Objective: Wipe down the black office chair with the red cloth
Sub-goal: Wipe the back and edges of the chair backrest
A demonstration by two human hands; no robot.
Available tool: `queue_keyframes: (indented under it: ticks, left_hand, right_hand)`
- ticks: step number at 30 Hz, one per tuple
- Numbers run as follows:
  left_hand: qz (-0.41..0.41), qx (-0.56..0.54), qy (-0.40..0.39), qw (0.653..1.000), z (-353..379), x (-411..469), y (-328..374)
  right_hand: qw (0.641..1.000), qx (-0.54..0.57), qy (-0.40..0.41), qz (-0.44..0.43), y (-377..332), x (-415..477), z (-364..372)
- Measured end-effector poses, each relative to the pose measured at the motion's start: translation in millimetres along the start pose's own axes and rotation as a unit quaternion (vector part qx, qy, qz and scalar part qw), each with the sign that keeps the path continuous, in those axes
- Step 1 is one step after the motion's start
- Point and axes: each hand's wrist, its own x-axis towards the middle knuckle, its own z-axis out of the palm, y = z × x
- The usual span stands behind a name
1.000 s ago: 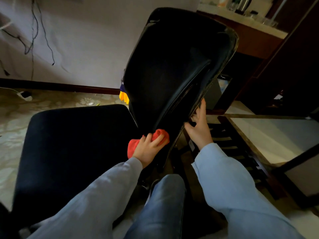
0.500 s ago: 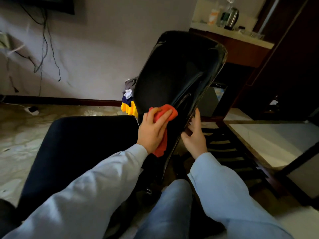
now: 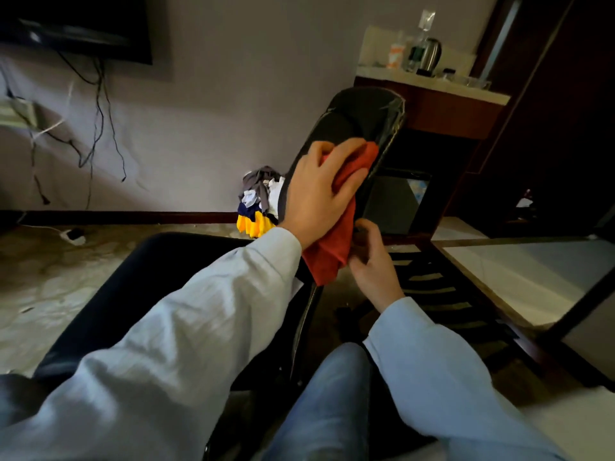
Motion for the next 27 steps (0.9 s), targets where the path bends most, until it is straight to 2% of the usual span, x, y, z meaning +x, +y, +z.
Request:
queue_keyframes:
  ticks: [2,7,10,15,18,21,25,27]
  left_hand:
    - [0.002,-0.012,-0.006,1.000,2,-7,1]
    - [-0.002,-0.026,0.025,0.999,-2,-43,-14]
    - [-0.030,-0.048,-0.012,0.998,-2,-75,-27]
    - [-0.055,-0.023,-0.099,0.993,-14,-127,-58]
    - [-0.064,-0.015,-0.094,0.993,-26,-120,-59]
    - [-0.019,-0.021,-0.059,0.998,-33,-79,-39]
    - [0.087,0.007,-0.023,0.996,-34,-12,-12]
    - [0.109,0.020,-0.007,0.994,-32,13,-8]
  right_hand:
    - [1.000,0.020,-0.008,-0.013,-5,-2,-2]
    - [0.996,0.059,0.042,-0.056,-16,-1,-4]
    - [0.993,0.082,0.053,-0.072,-22,1,-2]
    - [0.991,0.089,0.054,-0.079,-20,3,-2]
    - [0.993,0.081,0.051,-0.069,-17,5,-2]
    - [0.994,0.076,0.050,-0.066,-19,6,-2]
    - [0.993,0.075,0.050,-0.073,-22,10,-8]
    - [0.993,0.081,0.047,-0.070,-23,11,-12]
